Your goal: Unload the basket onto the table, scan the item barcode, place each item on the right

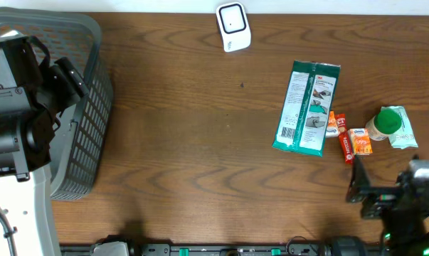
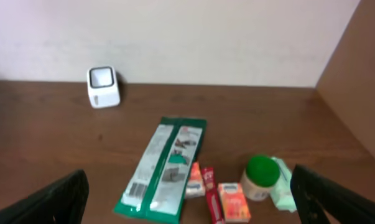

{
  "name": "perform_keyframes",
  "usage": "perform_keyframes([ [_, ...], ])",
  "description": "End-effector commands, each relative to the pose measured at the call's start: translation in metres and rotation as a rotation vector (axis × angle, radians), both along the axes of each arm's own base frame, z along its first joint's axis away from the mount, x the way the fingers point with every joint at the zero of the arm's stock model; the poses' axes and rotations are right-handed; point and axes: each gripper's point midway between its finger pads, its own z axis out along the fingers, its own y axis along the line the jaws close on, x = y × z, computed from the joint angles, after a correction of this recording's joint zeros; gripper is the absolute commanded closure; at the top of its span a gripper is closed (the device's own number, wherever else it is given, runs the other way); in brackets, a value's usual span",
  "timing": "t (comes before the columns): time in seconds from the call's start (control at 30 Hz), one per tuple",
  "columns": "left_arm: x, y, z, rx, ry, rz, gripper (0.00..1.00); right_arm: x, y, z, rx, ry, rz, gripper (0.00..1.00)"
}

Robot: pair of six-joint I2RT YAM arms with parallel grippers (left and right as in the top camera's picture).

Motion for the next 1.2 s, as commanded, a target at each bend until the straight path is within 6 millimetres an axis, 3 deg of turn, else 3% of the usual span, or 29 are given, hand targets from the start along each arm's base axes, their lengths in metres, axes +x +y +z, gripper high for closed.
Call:
perform_keyframes([
  [0.0,-0.001,0.003,0.003,0.006,-0.007,0.012,0.12,0.004,0.01,-0.032,0.006,-0.037,0.057,0.01],
  [0.2,-0.001,0.003,0.003,0.006,-0.007,0.012,0.12,0.023,0.015,-0.047,0.014,-0.23,0.078,0.01],
  [0.4,-0.001,0.003,0.003,0.006,-0.007,0.012,0.12,0.039,0.027,-0.028,0.018,-0.531,0.148,0.01],
  [0.6,-0.001,0.003,0.003,0.006,-0.007,0.012,0.12,0.038,0.03,-0.016,0.009,-0.746,0.162,0.01],
  [1.0,-0.001,0.003,0.003,0.006,-0.007,0.012,0.12,0.066,0.02,-0.089,0.001,-0.571,0.115,0.01],
  [1.17,-0.001,0.003,0.003,0.006,-0.007,0.012,0.12,0.078,0.014,-0.145,0.008,-0.335,0.092,0.01],
])
